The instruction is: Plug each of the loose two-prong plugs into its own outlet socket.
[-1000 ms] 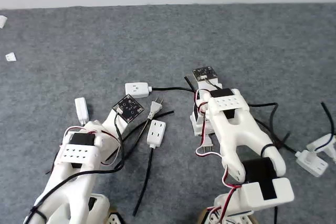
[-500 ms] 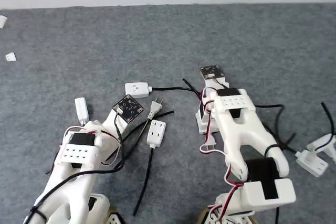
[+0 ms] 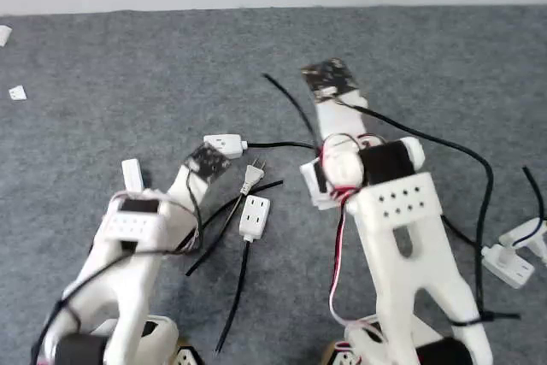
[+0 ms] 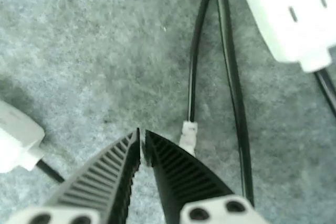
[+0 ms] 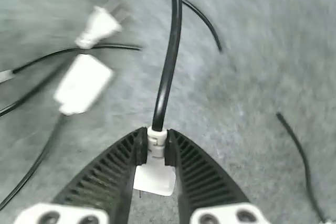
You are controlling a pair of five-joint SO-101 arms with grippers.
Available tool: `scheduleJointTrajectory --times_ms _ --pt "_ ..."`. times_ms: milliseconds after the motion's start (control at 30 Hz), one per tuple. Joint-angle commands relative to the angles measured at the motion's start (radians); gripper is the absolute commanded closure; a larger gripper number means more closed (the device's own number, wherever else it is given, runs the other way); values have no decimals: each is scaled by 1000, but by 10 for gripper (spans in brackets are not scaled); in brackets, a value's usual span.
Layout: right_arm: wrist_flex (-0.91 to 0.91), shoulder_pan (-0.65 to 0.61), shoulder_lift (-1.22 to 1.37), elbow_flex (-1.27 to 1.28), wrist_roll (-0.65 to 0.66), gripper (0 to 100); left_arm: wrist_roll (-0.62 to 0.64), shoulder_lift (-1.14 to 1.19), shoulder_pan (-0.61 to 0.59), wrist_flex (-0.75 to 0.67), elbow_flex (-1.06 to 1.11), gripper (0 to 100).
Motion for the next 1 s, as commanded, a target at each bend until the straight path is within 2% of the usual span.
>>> scheduleJointTrajectory --times_ms 0,100,300,467,733,800,967 --pt "51 -128 -56 -129 15 991 -6 229 -6 94 -219 987" --pt "31 -251 -47 -120 9 991 -31 276 -6 129 -262 987" --pt "-97 -426 88 -60 -63 991 -31 239 -5 106 -237 987" --pt "-159 -432 202 -68 -127 991 -34 213 -8 101 -217 987" --pt "-166 -418 197 -71 -127 991 -68 209 -8 107 -206 988" --pt "-163 -418 196 -71 -126 991 -114 198 -6 120 -197 988" --pt "-157 -421 189 -71 -124 991 -137 38 38 61 -61 988"
